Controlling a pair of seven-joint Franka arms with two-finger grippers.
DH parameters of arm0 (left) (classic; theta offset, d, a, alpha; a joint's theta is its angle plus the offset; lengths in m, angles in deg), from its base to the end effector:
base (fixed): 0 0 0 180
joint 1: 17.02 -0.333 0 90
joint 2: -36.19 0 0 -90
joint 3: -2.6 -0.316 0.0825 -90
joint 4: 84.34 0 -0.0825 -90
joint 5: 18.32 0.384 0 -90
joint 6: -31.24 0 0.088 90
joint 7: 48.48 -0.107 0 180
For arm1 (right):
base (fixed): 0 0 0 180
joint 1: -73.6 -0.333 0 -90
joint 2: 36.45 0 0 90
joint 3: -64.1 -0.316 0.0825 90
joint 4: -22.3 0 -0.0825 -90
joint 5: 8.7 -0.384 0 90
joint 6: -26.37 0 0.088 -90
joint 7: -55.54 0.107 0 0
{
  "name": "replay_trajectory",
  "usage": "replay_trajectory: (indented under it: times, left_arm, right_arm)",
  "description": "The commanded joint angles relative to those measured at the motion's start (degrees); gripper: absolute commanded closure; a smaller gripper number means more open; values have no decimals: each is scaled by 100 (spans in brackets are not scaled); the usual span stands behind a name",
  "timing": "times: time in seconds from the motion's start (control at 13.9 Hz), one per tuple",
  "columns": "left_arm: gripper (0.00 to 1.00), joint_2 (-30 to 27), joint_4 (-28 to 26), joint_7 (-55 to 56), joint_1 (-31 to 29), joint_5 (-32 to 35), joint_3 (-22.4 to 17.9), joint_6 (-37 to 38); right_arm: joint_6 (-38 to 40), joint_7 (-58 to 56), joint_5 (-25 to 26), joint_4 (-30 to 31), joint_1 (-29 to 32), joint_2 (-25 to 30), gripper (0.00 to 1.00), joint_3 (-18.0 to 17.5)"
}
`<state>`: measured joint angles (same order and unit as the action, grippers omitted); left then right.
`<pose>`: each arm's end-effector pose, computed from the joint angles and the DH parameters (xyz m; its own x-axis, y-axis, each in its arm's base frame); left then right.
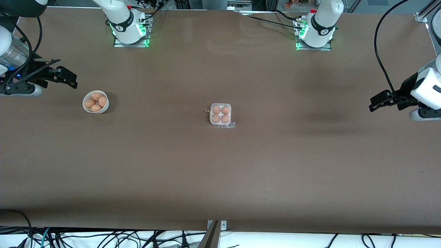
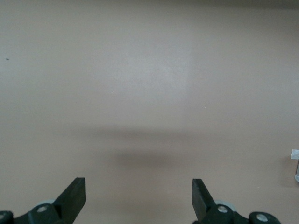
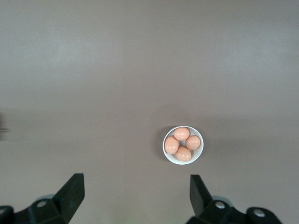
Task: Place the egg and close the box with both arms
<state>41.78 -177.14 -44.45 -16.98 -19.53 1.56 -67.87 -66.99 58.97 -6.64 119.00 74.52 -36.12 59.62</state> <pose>0.5941 0.0080 0.5592 0.9958 0.0909 0.0112 0.0907 -0.9957 0.0200 0.5529 0.0308 0.5774 0.9987 0.0043 -0.0503 0.0063 -0.9992 0.0393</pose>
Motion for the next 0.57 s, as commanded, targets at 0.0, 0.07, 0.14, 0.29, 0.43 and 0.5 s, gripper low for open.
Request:
replay_trajectory:
  times: [0.0, 0.07, 0.14, 0.29, 0.43, 0.5]
  left_arm:
    - [0, 39, 113, -139, -13, -73, 7, 23]
    - [0, 39, 113, -139, -13, -73, 16, 41]
    - [0, 39, 122, -130, 5, -73, 34, 41]
    - [0, 39, 122, -139, 14, -73, 34, 41]
    - [0, 39, 122, -139, -4, -73, 25, 41]
    - [0, 39, 122, -130, -4, -73, 25, 41]
  right_arm:
    - [-16, -17, 13, 33, 75, 37, 0, -62]
    - [-16, -17, 13, 33, 75, 37, 0, -62]
    - [-16, -17, 13, 24, 75, 37, 0, -62]
    - [-16, -17, 13, 24, 75, 37, 0, -62]
    - [-16, 0, 13, 24, 75, 37, 0, -62]
    - [-16, -8, 13, 24, 75, 37, 0, -62]
